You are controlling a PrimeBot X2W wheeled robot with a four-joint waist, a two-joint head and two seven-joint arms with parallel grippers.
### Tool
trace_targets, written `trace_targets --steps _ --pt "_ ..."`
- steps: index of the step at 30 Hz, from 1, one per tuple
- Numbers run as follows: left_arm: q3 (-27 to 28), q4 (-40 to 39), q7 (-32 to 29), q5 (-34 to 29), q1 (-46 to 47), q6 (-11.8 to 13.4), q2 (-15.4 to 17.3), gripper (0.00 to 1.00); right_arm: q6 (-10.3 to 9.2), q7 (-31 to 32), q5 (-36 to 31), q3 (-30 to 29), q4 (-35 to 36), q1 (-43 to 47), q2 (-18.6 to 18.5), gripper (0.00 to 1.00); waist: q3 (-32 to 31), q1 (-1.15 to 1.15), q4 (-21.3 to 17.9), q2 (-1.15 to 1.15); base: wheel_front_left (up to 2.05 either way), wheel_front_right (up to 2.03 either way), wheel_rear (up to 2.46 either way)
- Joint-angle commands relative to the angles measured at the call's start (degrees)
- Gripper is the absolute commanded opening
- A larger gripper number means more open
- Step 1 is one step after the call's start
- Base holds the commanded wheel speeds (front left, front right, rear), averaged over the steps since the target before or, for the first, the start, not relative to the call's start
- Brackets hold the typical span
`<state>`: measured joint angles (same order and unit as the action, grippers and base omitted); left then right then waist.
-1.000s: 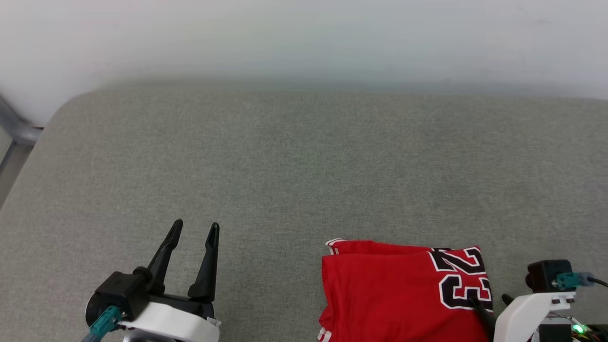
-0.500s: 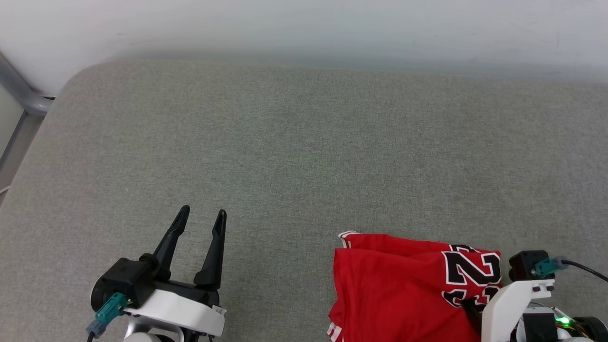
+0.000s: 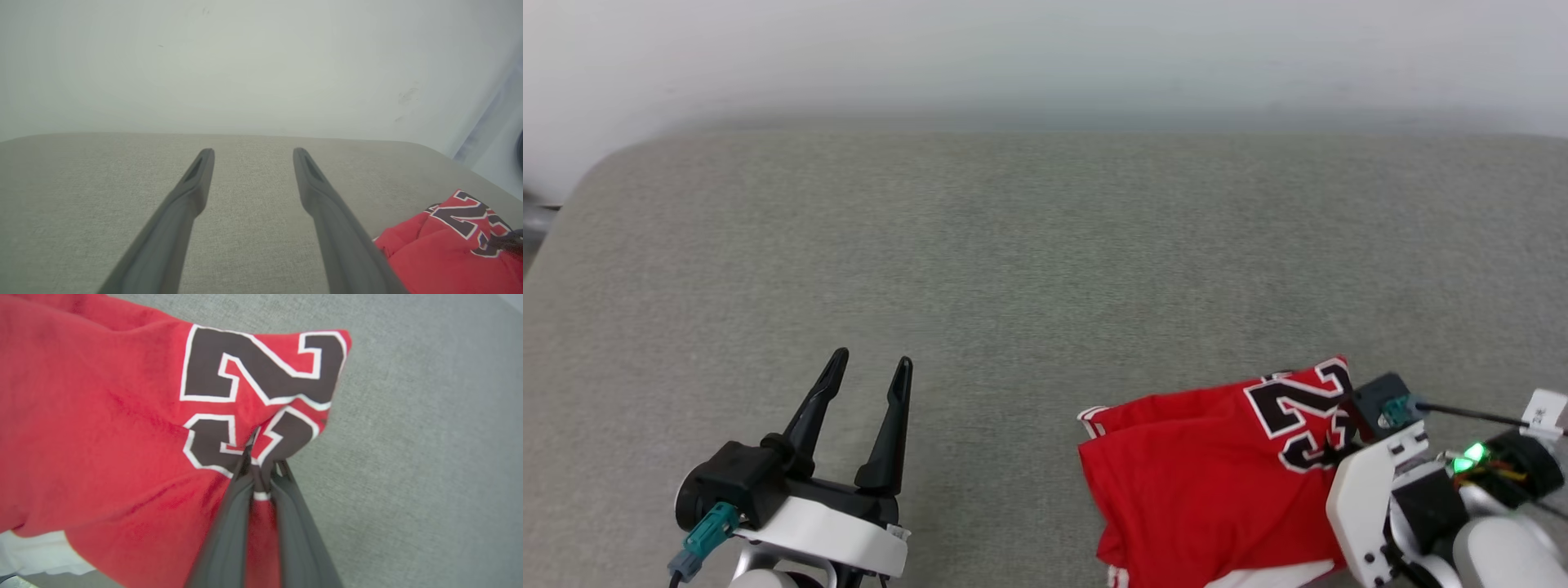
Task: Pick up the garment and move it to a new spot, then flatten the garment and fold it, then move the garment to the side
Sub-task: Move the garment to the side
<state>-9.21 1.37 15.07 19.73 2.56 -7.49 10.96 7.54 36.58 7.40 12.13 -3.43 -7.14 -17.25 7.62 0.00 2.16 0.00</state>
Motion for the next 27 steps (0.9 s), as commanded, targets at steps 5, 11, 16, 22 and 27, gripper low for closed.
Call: trace_targets --steps 5,11,16,22,27 --pt "-0.7 -1.9 0.1 -0.8 1.1 0.0 0.5 1.00 -0.11 -0.2 -1.2 5.2 3.2 -6.6 -7.4 0.00 1.8 0.00 -5.1 0.00 0.00 0.00 0.00" --pt "-2.2 -5.1 0.1 -1.3 3.9 0.0 2.0 1.00 -0.11 -1.1 -2.5 9.3 3.4 -15.3 -16.0 0.00 7.1 0.00 -10.3 0.00 0.00 0.00 0.00" --pt "-4.0 -8.4 0.1 -1.9 7.3 0.0 4.5 1.00 -0.11 -1.2 -2.2 8.8 0.7 -20.3 -21.8 0.00 12.9 0.00 -13.8 0.00 0.00 0.00 0.00" --pt "-5.6 -13.0 -2.0 -2.1 11.4 0.0 7.4 1.00 -0.11 -4.4 -2.1 3.9 -6.5 -22.1 -26.8 0.00 18.6 0.00 -16.1 0.00 0.00 0.00 0.00" --pt "-5.5 -17.4 -4.5 -2.5 13.6 0.0 9.1 1.00 -0.11 -9.1 -2.9 -2.0 -15.1 -23.5 -27.5 0.00 22.0 0.00 -16.3 0.00 0.00 0.00 0.00"
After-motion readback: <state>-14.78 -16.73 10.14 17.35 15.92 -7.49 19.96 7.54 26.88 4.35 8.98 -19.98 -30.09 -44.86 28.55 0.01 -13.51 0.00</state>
